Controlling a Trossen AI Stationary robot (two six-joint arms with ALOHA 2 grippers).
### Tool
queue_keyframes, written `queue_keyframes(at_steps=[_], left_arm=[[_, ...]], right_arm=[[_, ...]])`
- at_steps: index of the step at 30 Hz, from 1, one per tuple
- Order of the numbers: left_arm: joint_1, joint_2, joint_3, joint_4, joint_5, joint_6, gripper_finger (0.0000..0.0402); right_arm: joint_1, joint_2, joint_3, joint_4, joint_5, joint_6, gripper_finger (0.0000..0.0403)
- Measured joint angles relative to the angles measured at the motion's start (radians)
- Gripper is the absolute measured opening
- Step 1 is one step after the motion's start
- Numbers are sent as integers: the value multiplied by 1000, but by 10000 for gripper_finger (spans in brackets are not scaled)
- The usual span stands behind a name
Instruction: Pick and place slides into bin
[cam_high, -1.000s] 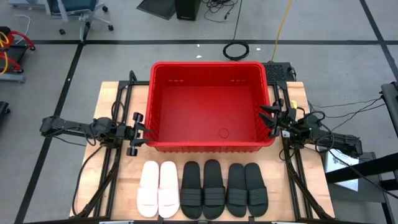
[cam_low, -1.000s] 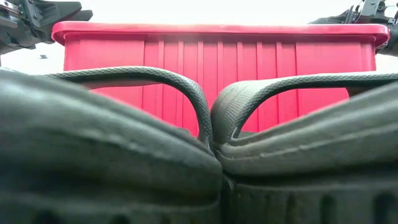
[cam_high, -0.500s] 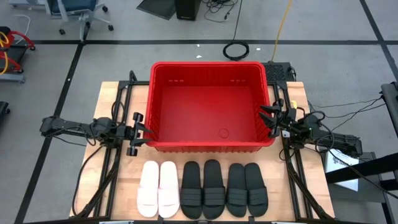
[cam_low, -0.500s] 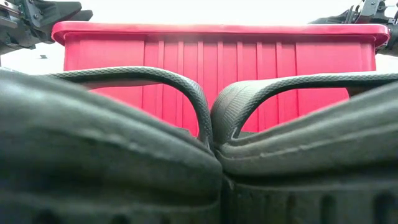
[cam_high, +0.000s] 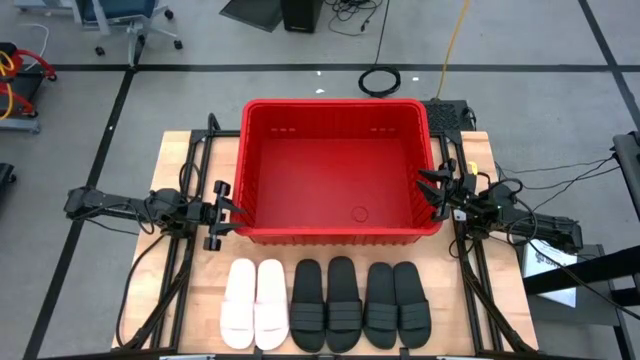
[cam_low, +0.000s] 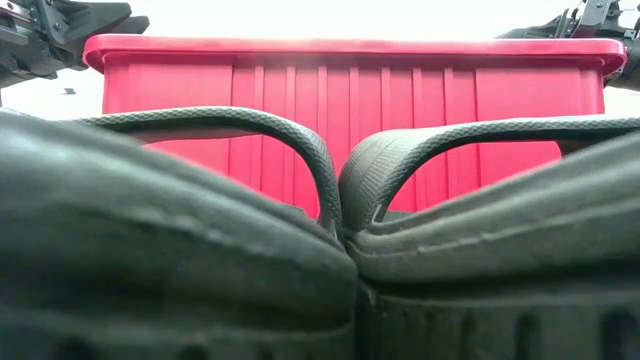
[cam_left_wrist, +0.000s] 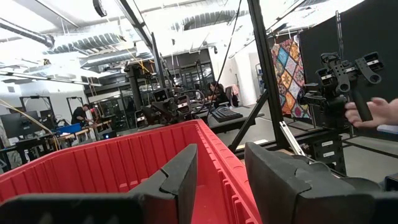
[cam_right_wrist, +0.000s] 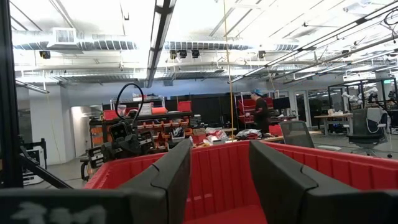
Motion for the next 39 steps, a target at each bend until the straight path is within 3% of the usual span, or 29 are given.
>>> queue_keyframes(at_steps=[39], left_arm=[[0, 0, 0, 5, -9, -50, 141]], right_arm=[[0, 0, 0, 0, 0, 37, 151]])
